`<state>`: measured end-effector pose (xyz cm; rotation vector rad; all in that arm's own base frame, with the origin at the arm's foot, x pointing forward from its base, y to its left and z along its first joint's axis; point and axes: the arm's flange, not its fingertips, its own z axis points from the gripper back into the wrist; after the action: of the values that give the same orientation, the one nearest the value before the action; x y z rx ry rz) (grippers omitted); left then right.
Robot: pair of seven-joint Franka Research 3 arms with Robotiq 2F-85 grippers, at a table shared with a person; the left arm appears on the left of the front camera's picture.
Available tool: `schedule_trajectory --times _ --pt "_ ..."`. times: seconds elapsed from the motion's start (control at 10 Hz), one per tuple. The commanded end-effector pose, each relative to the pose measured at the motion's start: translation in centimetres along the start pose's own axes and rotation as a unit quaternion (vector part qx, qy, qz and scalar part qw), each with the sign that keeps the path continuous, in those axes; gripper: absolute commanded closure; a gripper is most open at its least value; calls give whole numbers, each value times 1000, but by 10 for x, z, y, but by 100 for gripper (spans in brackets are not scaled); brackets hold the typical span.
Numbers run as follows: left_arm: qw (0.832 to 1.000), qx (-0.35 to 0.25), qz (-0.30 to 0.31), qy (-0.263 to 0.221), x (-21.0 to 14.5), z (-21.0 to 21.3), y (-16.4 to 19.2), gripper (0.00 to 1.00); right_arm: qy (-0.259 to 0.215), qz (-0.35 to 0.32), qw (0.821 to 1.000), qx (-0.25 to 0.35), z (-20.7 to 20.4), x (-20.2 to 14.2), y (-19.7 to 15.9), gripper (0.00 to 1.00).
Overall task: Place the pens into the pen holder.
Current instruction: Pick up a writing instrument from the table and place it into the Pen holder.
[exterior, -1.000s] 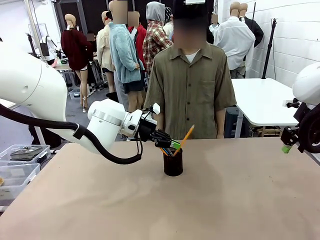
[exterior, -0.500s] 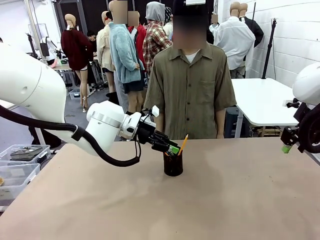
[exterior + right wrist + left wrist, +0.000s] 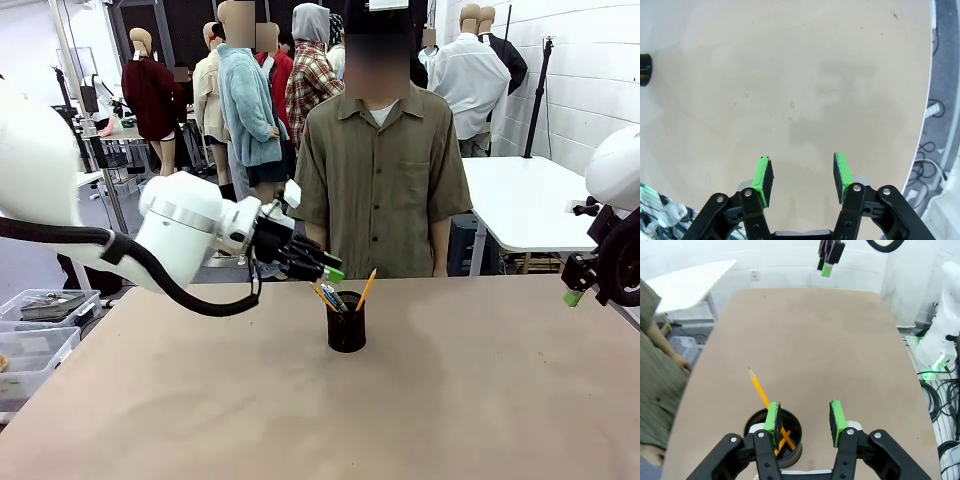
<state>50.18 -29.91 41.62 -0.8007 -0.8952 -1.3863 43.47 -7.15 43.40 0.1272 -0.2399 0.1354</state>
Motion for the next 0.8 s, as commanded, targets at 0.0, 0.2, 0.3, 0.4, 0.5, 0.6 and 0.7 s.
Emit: schedule_trajectory --times 0.0,0.2,0.3,0.4,0.5,0.6,0.7 --pt "999 44 -14 -3 6 38 -19 48 2 -6 1000 -20 -2 0 2 38" --pt "996 67 42 39 9 86 -24 48 2 -6 1000 -20 -2 0 2 38" --pt "993 67 79 60 9 112 -27 48 2 -6 1000 -20 -2 0 2 38" --pt "987 74 119 79 4 141 -31 48 2 -6 1000 -20 -2 0 2 38" --pt "983 68 142 98 -3 163 -38 48 2 -6 1000 -20 -2 0 2 38" --pt "981 57 159 95 -11 185 -45 48 2 -6 1000 -20 -2 0 2 38" --pt "979 52 175 94 -21 203 -53 48 2 -6 1000 -20 -2 0 2 38"
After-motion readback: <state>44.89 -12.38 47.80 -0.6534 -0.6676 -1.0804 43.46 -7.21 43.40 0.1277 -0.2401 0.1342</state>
